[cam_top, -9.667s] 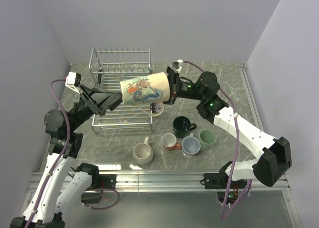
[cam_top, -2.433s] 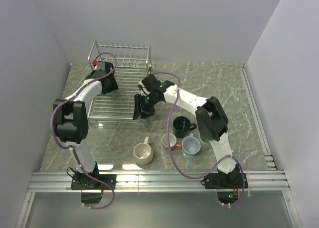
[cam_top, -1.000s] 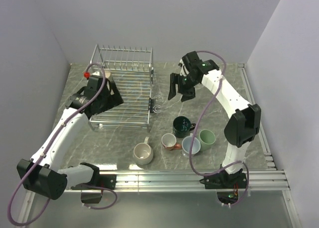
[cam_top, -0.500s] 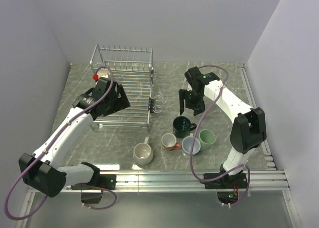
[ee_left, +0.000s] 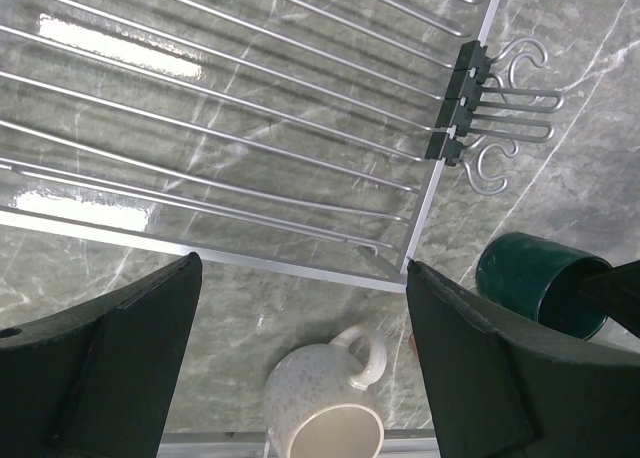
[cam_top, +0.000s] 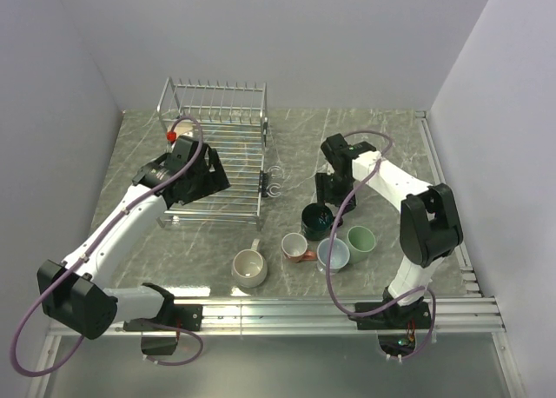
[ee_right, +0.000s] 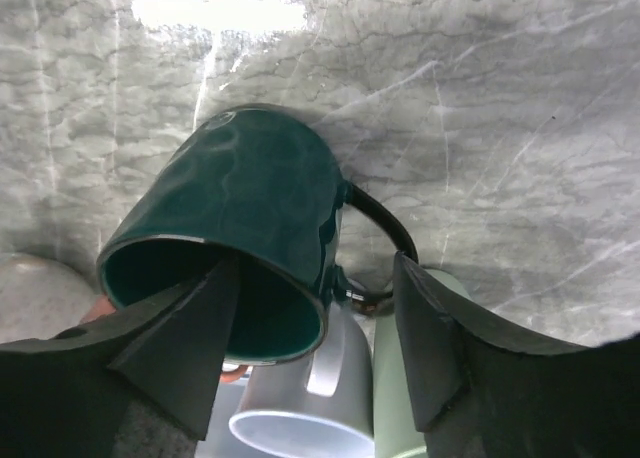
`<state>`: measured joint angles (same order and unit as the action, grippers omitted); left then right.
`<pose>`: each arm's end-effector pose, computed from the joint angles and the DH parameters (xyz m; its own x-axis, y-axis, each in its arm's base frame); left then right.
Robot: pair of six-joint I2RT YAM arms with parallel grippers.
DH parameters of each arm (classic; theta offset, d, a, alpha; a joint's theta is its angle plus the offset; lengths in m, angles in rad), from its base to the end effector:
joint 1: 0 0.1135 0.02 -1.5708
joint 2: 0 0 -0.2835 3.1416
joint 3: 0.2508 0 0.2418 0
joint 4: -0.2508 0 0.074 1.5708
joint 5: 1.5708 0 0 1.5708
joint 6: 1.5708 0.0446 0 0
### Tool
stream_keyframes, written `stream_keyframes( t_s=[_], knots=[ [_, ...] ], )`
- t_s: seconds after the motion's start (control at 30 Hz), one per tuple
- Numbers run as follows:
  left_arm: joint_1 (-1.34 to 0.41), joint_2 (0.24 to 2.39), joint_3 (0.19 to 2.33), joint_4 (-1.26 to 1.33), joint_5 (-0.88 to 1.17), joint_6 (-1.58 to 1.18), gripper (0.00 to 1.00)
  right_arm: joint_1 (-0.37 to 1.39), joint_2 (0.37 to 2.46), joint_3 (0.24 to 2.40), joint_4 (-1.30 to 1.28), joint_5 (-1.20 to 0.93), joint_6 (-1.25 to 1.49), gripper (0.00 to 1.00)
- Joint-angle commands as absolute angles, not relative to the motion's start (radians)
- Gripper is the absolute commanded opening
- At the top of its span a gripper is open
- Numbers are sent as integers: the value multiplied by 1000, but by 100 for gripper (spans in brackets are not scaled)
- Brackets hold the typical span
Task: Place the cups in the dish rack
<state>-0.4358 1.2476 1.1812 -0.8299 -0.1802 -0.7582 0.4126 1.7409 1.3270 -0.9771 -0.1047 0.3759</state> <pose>0.2221 -0.0946 0.3346 -0.7299 -0.4063 -0.5497 -0.2590 0.9086 -0.3278 0.2984 0.1357 0.2372 -0.9911 -0.0353 -0.1286 -0.0560 0.9853 0.1613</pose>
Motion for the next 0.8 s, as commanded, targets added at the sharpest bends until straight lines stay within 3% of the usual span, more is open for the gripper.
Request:
stream_keyframes(
  t_s=[0.0, 0.23, 0.47, 0.53, 0.77],
  knots=[
    [-443, 1220, 1163, -798, -175, -778, 89, 414, 1743, 1302, -927, -98, 367, 65],
    [-442, 1224, 1180, -808, -179, -778, 89, 433, 1796, 1282, -885, -112, 356, 48],
    [-443, 1220, 1200, -827, -175, -772, 88, 434, 1833, 1272, -859, -133, 336, 18],
    [-443, 1207, 1200, -824, -157, -772, 88, 436, 1836, 1275, -859, -137, 336, 2],
    [-442, 1128, 1190, -660, 77, -770, 93, 434, 1761, 1450, -945, -153, 365, 0]
  ],
)
